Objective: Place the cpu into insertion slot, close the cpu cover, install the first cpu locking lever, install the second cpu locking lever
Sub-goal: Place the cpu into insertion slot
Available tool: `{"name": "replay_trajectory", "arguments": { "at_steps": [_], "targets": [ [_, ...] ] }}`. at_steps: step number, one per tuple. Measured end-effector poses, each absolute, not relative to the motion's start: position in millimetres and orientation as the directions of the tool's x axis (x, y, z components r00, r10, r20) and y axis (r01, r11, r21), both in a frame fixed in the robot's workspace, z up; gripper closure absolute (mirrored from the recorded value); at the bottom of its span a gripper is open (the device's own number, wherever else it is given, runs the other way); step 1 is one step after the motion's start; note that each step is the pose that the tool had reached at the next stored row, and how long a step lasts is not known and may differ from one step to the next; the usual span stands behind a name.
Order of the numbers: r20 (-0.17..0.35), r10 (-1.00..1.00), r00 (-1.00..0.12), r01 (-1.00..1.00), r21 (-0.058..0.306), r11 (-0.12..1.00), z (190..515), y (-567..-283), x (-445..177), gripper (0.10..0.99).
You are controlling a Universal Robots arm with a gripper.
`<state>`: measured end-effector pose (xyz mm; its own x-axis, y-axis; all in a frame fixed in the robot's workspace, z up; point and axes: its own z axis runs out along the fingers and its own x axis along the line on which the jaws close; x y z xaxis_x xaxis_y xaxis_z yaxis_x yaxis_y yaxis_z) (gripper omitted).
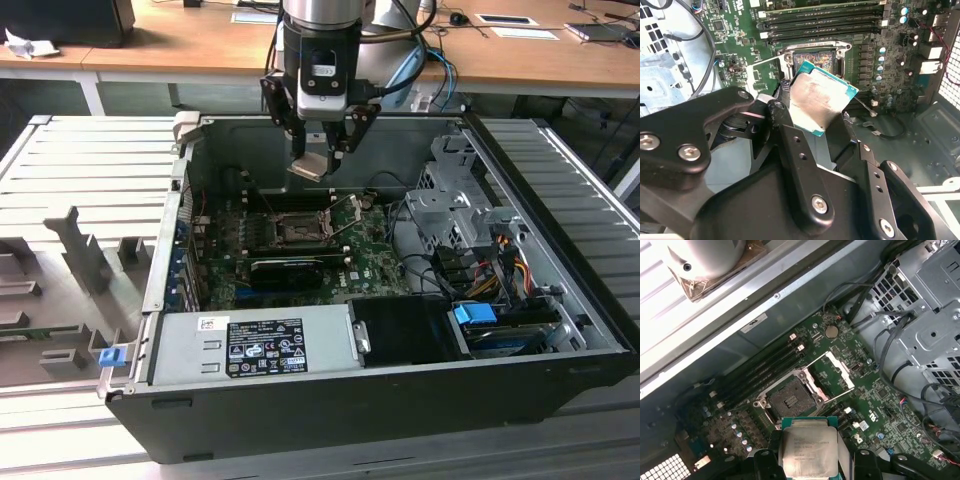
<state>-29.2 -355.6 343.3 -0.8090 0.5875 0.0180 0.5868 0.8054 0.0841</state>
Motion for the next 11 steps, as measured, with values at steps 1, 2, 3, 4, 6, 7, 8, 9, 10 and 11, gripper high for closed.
{"name": "replay_trajectory", "arguments": {
  "at_steps": [1, 2, 3, 4, 6, 7, 8, 9, 10, 11],
  "targets": [
    [0.018, 0.59, -0.807, 0.589, 0.084, 0.803, 343.3, -355.6, -29.2, 0.561],
    [0.018, 0.593, -0.805, 0.592, 0.084, 0.801, 343.2, -355.6, -29.2, 0.561],
    [0.018, 0.598, -0.801, 0.598, 0.084, 0.797, 343.2, -355.6, -29.2, 0.561],
    [0.018, 0.602, -0.798, 0.601, 0.084, 0.795, 343.2, -355.6, -29.2, 0.561],
    [0.018, 0.611, -0.792, 0.61, 0.084, 0.788, 343.1, -355.6, -29.2, 0.561],
    [0.018, 0.616, -0.787, 0.615, 0.084, 0.784, 343.1, -355.6, -29.2, 0.561],
    [0.018, 0.622, -0.783, 0.621, 0.084, 0.78, 343.1, -355.6, -29.2, 0.561],
    [0.018, 0.625, -0.78, 0.624, 0.084, 0.777, 343.1, -355.6, -29.2, 0.561],
    [0.018, 0.629, -0.777, 0.628, 0.084, 0.773, 343.0, -355.6, -29.2, 0.561],
    [0.018, 0.633, -0.774, 0.632, 0.084, 0.77, 343.0, -355.6, -29.2, 0.561]
  ]
}}
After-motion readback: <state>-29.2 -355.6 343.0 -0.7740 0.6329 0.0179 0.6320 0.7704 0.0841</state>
